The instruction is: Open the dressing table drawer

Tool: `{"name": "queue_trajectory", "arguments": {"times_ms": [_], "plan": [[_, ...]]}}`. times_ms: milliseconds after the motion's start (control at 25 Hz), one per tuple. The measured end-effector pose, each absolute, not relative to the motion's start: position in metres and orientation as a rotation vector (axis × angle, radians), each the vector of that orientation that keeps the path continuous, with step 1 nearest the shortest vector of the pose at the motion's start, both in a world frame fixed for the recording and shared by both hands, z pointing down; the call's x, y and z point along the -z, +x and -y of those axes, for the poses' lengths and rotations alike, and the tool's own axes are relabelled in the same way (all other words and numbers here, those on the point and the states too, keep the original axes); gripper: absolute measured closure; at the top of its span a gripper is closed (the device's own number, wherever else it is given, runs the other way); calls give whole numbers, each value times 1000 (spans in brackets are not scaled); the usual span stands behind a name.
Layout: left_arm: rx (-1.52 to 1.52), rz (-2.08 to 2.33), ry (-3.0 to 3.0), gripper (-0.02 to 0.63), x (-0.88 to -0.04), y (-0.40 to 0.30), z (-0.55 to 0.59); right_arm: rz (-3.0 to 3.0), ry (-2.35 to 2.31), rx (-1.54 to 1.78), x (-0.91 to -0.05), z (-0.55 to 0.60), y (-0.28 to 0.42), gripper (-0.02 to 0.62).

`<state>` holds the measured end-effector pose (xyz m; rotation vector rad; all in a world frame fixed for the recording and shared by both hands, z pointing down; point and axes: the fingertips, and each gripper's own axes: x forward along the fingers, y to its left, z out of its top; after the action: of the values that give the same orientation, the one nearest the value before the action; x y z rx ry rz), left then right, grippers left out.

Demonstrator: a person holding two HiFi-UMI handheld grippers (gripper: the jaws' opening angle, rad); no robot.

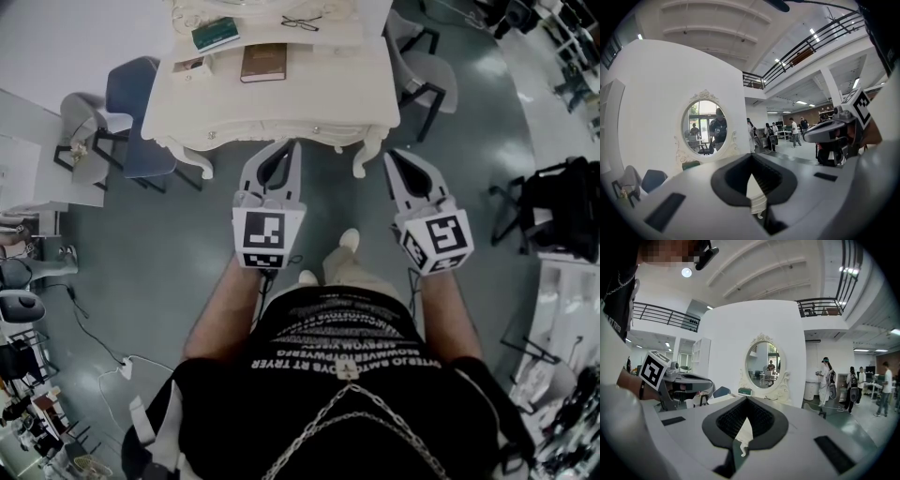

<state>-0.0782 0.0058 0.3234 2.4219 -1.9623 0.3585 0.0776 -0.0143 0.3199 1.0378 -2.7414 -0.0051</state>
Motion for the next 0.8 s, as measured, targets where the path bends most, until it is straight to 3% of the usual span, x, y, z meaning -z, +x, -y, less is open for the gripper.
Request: {"name": "queue_trajectory", "arguments": {"times_ms": [800], "plan": [[-350, 1995, 2375, 603, -332, -79, 66, 2709, 1006, -35, -337, 86, 85, 594]]}}
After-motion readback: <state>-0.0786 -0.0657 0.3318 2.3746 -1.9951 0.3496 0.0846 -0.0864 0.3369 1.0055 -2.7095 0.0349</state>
